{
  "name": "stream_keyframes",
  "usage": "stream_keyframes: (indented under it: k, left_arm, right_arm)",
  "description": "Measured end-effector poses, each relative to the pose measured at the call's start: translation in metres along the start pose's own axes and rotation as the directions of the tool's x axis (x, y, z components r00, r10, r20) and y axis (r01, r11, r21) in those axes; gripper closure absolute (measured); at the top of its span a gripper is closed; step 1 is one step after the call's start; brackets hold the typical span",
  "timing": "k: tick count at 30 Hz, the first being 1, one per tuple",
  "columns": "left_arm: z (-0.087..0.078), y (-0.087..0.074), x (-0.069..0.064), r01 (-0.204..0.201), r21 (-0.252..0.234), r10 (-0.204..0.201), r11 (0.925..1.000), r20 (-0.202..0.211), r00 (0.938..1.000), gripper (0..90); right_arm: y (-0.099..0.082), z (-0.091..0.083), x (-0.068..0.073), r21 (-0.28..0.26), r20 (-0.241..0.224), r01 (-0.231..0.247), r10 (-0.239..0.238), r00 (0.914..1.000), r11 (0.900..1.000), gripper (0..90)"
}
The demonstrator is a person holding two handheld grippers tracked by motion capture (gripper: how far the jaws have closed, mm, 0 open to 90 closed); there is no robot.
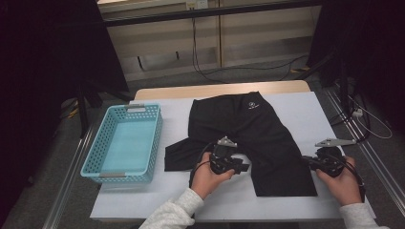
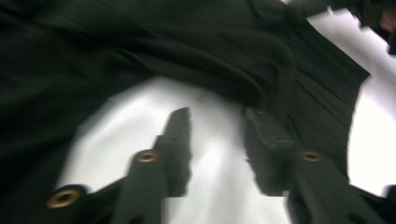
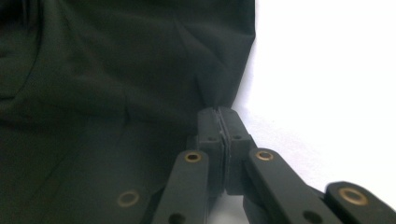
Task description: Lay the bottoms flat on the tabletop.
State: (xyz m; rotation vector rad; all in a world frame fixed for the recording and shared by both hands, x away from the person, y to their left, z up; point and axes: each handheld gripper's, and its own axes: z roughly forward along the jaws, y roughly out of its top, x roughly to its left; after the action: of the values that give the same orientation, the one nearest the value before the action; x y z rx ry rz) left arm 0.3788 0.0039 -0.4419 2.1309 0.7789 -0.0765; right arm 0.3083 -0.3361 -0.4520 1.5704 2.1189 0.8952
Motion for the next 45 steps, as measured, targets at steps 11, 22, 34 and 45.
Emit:
stream_keyframes:
  k: [11, 22, 34, 45]
  left_arm:
    - [-0.018, 0.004, 0.021, -0.032, -0.034, 0.028, 0.9989, -0.113, 0.9932, 34.4]
    - [-0.013, -0.004, 0.037, -0.075, 0.004, 0.075, 0.9971, -0.187, 0.9795, 37.6]
    - [-0.006, -0.007, 0.036, -0.042, 0.025, 0.047, 0.9988, -0.218, 0.9749, 85.1]
    - [-0.007, -0.006, 0.038, -0.003, 0.004, 0.004, 1.0, -0.208, 0.9782, 88.4]
  right_arm:
    - [0.0, -0.003, 0.002, -0.003, 0.032, 0.036, -0.036, 0.9988, 0.9993, 82.9]
    - [0.006, -0.001, 0.02, -0.072, -0.024, 0.06, -0.062, 0.9978, 0.9956, 61.3]
    - [0.01, -0.004, 0.036, -0.115, -0.093, 0.094, -0.105, 0.9901, 0.9889, 58.5]
    - [-0.001, 0.001, 0.085, -0.114, -0.297, 0.171, -0.197, 0.9343, 0.9788, 62.7]
